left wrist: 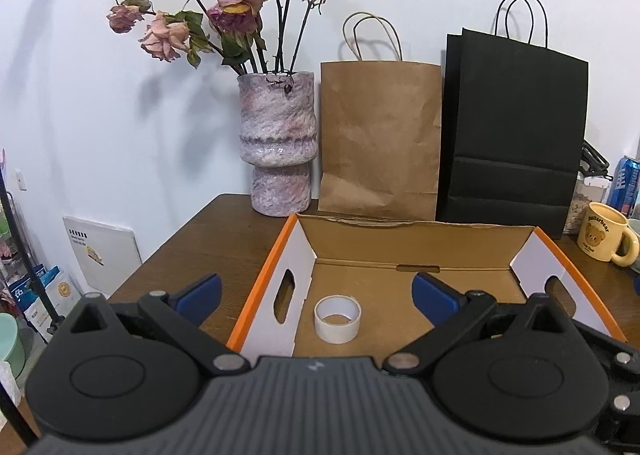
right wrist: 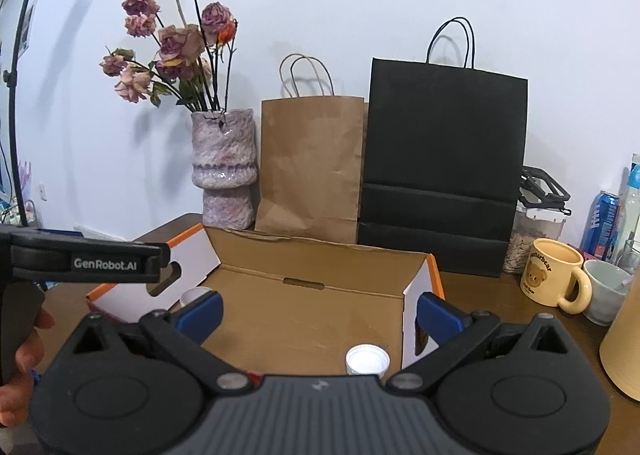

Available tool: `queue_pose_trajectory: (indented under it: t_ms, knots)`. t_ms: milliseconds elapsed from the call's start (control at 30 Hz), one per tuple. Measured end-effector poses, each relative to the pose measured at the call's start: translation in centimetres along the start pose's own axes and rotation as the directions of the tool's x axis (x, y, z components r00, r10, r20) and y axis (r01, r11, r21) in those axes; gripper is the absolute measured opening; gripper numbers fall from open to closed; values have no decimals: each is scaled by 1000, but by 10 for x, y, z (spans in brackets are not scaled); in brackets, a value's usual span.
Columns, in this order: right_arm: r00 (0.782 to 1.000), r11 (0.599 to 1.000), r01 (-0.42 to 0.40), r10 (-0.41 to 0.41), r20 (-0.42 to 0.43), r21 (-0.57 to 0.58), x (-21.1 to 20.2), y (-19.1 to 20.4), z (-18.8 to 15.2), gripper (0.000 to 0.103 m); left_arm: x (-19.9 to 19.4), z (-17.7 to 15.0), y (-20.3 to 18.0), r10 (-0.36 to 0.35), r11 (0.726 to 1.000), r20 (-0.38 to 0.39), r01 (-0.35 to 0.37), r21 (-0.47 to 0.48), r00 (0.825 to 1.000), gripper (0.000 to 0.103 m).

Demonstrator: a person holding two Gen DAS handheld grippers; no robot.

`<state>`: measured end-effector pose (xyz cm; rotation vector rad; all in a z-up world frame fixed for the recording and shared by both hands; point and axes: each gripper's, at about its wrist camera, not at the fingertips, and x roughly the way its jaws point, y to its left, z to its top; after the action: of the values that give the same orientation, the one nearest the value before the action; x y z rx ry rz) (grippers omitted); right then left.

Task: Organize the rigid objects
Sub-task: 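Withdraw both tools from the box and move the right tool to the white tube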

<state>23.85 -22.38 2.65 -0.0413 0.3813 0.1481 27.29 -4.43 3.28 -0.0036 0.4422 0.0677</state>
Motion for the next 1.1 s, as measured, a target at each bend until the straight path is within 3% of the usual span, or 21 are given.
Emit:
queue_pose_trajectory:
  t_ms: [633, 1100]
  knots:
    - [1000, 1000, -9, 9, 21, -6, -82, -6, -30, 103, -68, -28, 3, -8, 1000, -11, 8, -9, 1000, 103]
    - [1000, 1000, -14, 14, -21, -12, -111, -25, -57, 103, -95, -52, 4, -19, 999, -45, 17, -28, 999, 103]
